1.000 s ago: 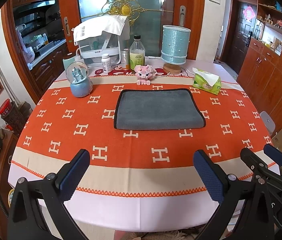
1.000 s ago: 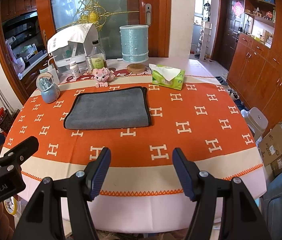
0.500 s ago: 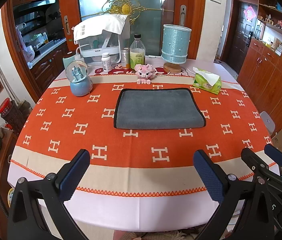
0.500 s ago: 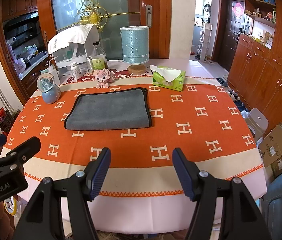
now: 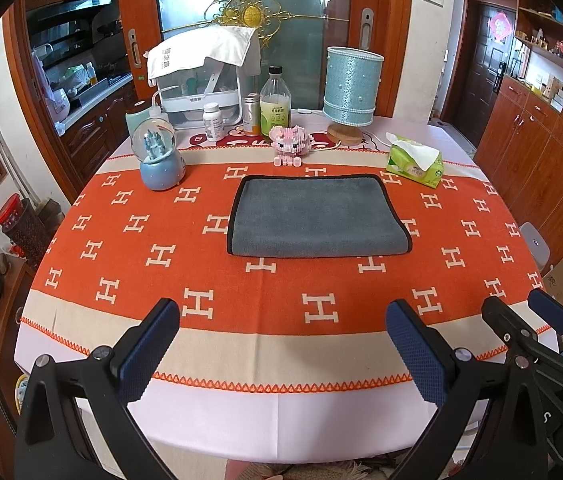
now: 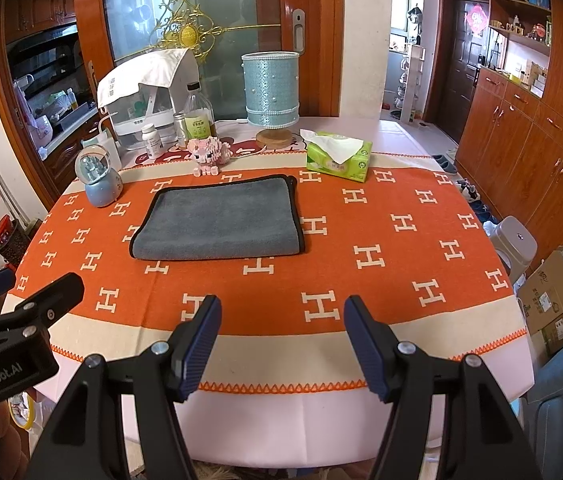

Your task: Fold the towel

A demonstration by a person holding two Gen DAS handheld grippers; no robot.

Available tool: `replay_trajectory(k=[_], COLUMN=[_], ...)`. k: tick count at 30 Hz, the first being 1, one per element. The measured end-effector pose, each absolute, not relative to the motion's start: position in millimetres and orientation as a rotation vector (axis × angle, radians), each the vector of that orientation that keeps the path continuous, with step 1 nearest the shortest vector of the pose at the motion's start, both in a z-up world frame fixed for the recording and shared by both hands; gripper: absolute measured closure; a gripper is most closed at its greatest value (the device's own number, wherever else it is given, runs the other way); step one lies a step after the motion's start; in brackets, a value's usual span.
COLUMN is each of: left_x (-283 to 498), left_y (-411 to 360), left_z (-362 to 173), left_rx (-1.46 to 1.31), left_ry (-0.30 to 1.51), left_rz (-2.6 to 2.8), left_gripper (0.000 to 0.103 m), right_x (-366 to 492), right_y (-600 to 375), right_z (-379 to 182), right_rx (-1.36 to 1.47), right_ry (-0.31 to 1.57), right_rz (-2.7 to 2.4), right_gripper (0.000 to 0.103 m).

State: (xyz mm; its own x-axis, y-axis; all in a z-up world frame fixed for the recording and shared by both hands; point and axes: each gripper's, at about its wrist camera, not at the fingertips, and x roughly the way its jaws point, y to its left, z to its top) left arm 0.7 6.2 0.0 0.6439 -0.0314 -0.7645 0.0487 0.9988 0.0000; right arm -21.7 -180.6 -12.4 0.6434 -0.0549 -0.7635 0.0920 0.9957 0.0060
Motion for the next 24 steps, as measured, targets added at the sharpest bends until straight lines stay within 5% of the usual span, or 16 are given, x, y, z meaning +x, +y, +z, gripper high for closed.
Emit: replay_trajectory(k=[24], left_x=[1.1], left_y=[2.9], left_z=[-2.6], left_rx=[0.021], left_ry=[0.875], left_rz=[-0.046], left_gripper=[0.001], right_x=[-21.7], right_y=[-180.3], right_z=[-13.1], right_rx=[0.047], right_ry=[0.868], right_rz=[-0.083], right_gripper=[0.039])
